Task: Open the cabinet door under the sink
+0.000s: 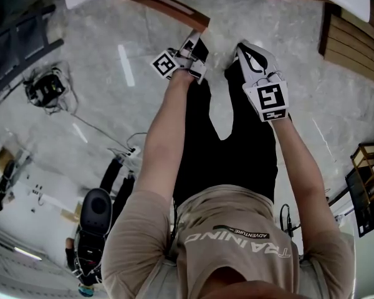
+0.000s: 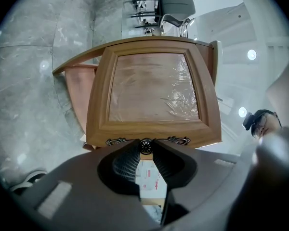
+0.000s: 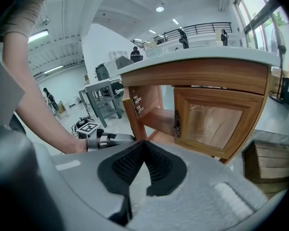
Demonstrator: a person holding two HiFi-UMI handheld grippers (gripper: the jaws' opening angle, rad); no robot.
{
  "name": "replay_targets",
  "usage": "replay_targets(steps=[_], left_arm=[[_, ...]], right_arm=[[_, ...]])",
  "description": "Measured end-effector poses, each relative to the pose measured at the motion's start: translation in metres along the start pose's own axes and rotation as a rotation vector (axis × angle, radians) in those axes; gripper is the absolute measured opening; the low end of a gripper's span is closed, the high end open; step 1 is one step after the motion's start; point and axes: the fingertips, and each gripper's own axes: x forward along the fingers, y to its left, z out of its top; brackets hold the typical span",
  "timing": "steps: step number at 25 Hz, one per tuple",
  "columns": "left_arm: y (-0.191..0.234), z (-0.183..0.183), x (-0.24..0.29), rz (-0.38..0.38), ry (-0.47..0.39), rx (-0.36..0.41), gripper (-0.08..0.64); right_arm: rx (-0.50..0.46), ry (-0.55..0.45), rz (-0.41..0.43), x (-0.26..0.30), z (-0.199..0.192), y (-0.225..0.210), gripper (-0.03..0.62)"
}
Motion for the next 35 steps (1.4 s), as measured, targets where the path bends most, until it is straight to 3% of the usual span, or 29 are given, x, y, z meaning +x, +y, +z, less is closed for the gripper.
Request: replay_targets(steps=[10,29,35], left_arm=[[0.004,0.002,-0.036,0.017,0.072,0.015,0.097],[0.013,0.027,-0.103,0.028,0.125,0.003,0.098],[0.012,0.034,-0.115,0.040,0.192,0.021,0.100]], right_arm=[[0.010,0.026,-0.012,0.000,-0.018,0.038,0.002],[0.007,0.036,0.005,0.030,-0.009,0.089,0.002],[-0.009,0.043,0.024,0.036,-0.004,0.104,0.002]])
